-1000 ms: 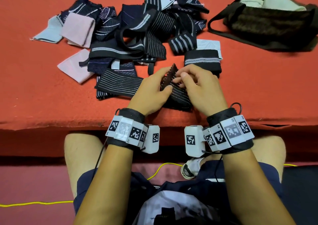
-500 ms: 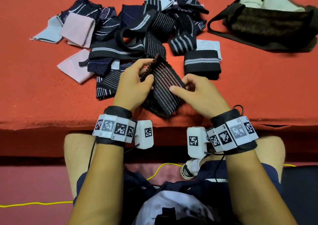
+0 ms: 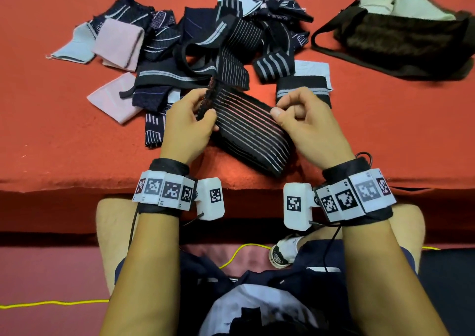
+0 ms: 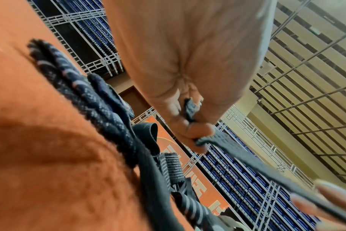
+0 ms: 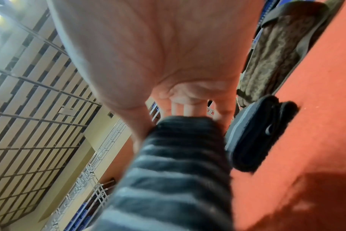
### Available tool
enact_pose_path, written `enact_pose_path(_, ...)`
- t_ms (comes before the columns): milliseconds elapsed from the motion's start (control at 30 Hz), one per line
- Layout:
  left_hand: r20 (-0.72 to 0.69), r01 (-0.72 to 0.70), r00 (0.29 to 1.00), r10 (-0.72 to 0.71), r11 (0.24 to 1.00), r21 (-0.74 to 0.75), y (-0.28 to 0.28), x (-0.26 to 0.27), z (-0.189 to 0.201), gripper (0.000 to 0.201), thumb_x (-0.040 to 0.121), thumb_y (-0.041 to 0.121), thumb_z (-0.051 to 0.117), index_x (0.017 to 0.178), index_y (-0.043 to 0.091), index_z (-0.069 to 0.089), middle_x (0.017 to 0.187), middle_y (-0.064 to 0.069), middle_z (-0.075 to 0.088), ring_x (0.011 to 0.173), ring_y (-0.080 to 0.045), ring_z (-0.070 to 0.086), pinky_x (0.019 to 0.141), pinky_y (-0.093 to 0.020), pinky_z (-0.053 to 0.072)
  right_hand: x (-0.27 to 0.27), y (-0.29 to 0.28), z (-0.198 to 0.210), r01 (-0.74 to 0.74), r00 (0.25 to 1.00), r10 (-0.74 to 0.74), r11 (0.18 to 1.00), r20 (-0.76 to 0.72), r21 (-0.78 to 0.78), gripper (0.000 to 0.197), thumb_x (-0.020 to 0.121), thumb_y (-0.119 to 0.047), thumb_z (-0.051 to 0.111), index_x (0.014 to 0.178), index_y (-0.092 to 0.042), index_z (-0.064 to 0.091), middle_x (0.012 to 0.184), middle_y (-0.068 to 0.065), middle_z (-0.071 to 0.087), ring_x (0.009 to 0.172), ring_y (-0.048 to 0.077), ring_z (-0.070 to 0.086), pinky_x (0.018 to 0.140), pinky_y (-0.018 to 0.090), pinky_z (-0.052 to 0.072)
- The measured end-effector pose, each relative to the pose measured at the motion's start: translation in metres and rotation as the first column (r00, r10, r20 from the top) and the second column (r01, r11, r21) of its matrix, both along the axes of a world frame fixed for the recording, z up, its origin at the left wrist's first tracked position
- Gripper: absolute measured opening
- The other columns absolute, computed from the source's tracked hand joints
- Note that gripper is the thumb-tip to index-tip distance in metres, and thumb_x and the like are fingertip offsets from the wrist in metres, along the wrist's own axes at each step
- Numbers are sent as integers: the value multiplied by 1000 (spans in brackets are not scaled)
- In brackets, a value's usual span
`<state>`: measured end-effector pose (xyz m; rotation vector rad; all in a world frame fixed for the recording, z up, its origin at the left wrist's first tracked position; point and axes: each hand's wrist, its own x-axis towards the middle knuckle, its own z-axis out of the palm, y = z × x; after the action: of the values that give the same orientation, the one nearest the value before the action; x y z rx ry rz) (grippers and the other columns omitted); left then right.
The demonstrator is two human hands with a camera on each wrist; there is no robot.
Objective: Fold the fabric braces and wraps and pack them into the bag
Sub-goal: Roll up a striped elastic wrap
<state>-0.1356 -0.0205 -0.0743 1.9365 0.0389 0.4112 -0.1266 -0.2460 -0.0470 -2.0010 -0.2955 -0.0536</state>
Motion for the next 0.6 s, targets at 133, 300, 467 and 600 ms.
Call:
enact_pose_path(133, 18, -134, 991, 135, 989, -60, 18, 1, -1, 32, 79, 9, 53, 105, 16, 70, 85, -1, 71, 65, -11, 63, 72, -48, 58, 4, -12, -4, -100, 992, 90, 988, -87, -118, 25, 85, -33, 75, 107, -28, 65, 80, 5, 69, 76, 15, 65, 83, 40, 54)
enact_pose_path(300, -2, -178, 984, 178, 982, -69, 34, 3, 2, 32, 79, 12, 55, 107, 15, 70, 87, -4, 73, 62, -14, 62, 69, -42, 56, 9, -14, -11, -33, 998, 21, 983, -63, -183, 11, 87, -28, 70, 98, -25, 68, 87, -5, 70, 86, 15, 67, 84, 45, 55)
enact_pose_path(467, -17, -250, 968, 249, 967, -59, 50, 0, -1, 31, 82, 5, 52, 106, 11, 70, 81, 5, 68, 56, -4, 58, 60, -24, 50, 12, -17, 4, 131, 990, -130, 991, 57, -16, 16, 83, -34, 73, 76, -23, 63, 66, 1, 62, 63, 13, 55, 67, 32, 44)
enact_pose_path(600, -44, -309, 951, 307, 948, -76, 60, -2, -6, 29, 81, 6, 52, 104, 10, 70, 78, 5, 68, 53, -2, 59, 58, -22, 49, 17, -21, 6, 138, 989, -136, 990, 54, -38, 9, 86, -29, 72, 85, -26, 64, 70, -4, 62, 67, 9, 56, 74, 32, 49)
